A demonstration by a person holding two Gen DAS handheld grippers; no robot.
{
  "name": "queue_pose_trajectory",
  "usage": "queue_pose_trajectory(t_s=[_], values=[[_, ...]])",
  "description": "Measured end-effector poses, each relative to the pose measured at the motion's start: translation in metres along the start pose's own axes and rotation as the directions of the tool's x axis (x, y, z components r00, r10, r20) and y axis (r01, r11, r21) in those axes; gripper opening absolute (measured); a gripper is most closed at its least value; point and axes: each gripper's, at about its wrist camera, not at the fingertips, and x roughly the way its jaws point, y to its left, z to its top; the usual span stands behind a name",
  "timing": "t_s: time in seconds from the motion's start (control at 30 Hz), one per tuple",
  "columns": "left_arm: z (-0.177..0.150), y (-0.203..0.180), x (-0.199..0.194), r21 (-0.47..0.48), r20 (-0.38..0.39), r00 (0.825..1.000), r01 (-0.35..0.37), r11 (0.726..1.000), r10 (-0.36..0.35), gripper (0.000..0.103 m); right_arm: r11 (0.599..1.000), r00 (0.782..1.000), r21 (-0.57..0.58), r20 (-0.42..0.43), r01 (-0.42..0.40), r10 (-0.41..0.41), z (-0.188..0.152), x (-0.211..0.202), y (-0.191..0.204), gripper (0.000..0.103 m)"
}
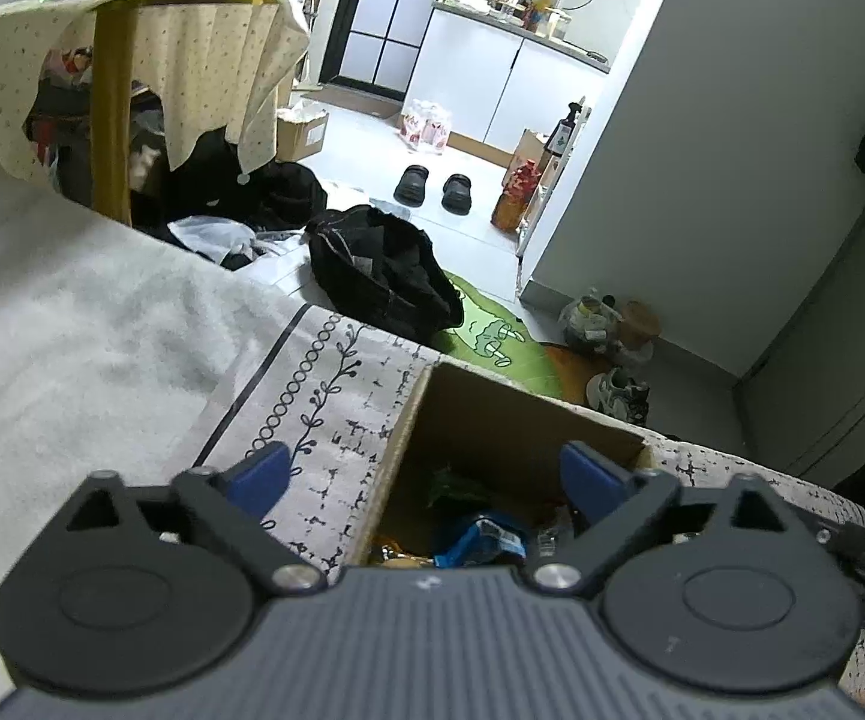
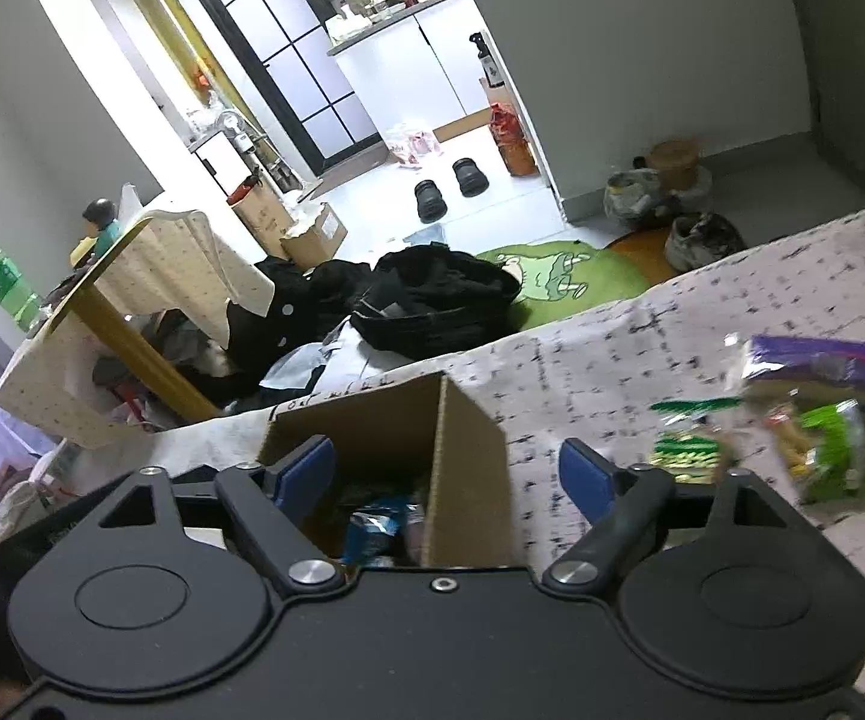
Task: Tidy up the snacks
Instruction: 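Open the left tool to drop the green candy while the right tool drops the blue packet, then move both open tools back over the remaining snack pile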
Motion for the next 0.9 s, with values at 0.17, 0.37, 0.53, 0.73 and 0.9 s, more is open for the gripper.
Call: queue_pose_trajectory(t_s=[0.17,0.37,0.53,0.73,0.9], values=[[0.000,-0.015,-0.004,0.010,-0.011,1.000,0.027,1.000,-0.027,0.103,1.000,1.000,-0.002,-0.002,0.025,-0.025,0.003,-0.013,-0.013,0.093],[-0.005,-0.041,-0.009,0.051,-0.029,0.995,0.092,0.994,-0.090,0.103,0.997,0.997,-0.021,0.010,0.071,-0.071,0.003,-0.030,-0.036,0.103],[-0.012,-0.069,-0.012,0.099,-0.036,0.989,0.143,0.985,-0.140,0.103,0.996,0.998,-0.049,0.014,0.068,-0.068,0.003,-0.047,-0.052,0.103],[-0.021,-0.101,-0.017,0.156,-0.051,0.977,0.214,0.964,-0.209,0.103,0.995,0.997,-0.054,0.011,0.080,-0.079,0.002,-0.058,-0.071,0.103],[-0.030,-0.129,-0.017,0.223,-0.077,0.967,0.253,0.941,-0.242,0.103,0.993,0.995,-0.053,0.001,0.103,-0.103,0.000,-0.063,-0.088,0.097]])
